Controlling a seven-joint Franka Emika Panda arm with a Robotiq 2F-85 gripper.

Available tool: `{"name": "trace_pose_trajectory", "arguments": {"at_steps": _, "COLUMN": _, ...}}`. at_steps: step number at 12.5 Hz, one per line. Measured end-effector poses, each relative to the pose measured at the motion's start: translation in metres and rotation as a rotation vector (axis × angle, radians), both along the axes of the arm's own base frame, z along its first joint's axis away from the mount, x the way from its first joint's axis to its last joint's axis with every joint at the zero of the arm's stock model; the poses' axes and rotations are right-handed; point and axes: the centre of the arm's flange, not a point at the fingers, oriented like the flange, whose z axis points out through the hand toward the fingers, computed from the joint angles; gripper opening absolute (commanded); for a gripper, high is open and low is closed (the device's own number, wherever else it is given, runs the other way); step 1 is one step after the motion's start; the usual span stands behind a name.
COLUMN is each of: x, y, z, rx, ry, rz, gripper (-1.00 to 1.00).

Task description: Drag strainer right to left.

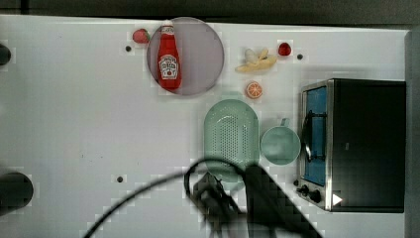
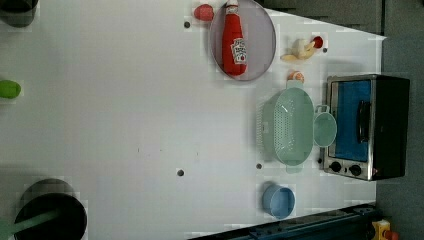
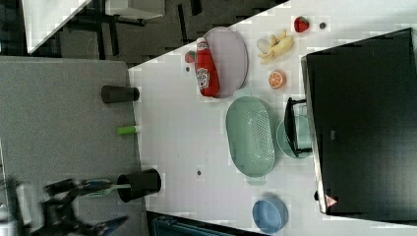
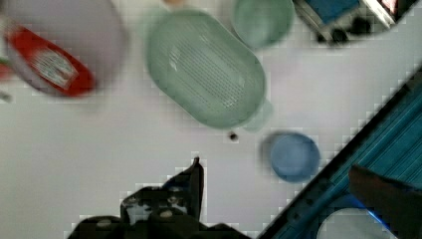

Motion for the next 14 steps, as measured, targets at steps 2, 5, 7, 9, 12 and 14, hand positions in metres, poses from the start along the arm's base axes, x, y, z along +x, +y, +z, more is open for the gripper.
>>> {"name": "trace_pose_trajectory", "arguments": {"at_steps": 2, "x": -0.003, "y": 0.002, "z": 0.020, "rx": 0.017, "ry": -0.092, "rz": -0.003, "gripper": 1.00}}
{"name": "trace_pose_trajectory", "arguments": {"at_steps": 5, "x": 0.040, "y": -0.003, "z": -0.054, "rx": -0.015, "ry": -0.062, "rz": -0.033, "gripper": 1.00}}
{"name": "trace_pose_trajectory", "arguments": {"at_steps": 7, "x": 0.085, "y": -0.002, "z": -0.148, "rx": -0.015, "ry": 0.028, "rz": -0.075, "gripper": 1.00}}
{"name": "trace_pose_trajectory", "arguments": {"at_steps": 9, "x": 0.114, "y": 0.004, "z": -0.258, "rx": -0.014, "ry": 0.128, "rz": -0.148, "gripper": 1.00}}
{"name": "trace_pose_trajectory", "arguments": {"at_steps": 12, "x": 0.099, "y": 0.002, "z": -0.404, "rx": -0.038, "ry": 0.256, "rz": -0.319, "gripper": 1.00}}
{"name": "trace_pose_trajectory", "arguments": {"at_steps": 14, "x": 0.099, "y": 0.006, "z": -0.446, "rx": -0.020, "ry": 0.226, "rz": -0.414, "gripper": 1.00}}
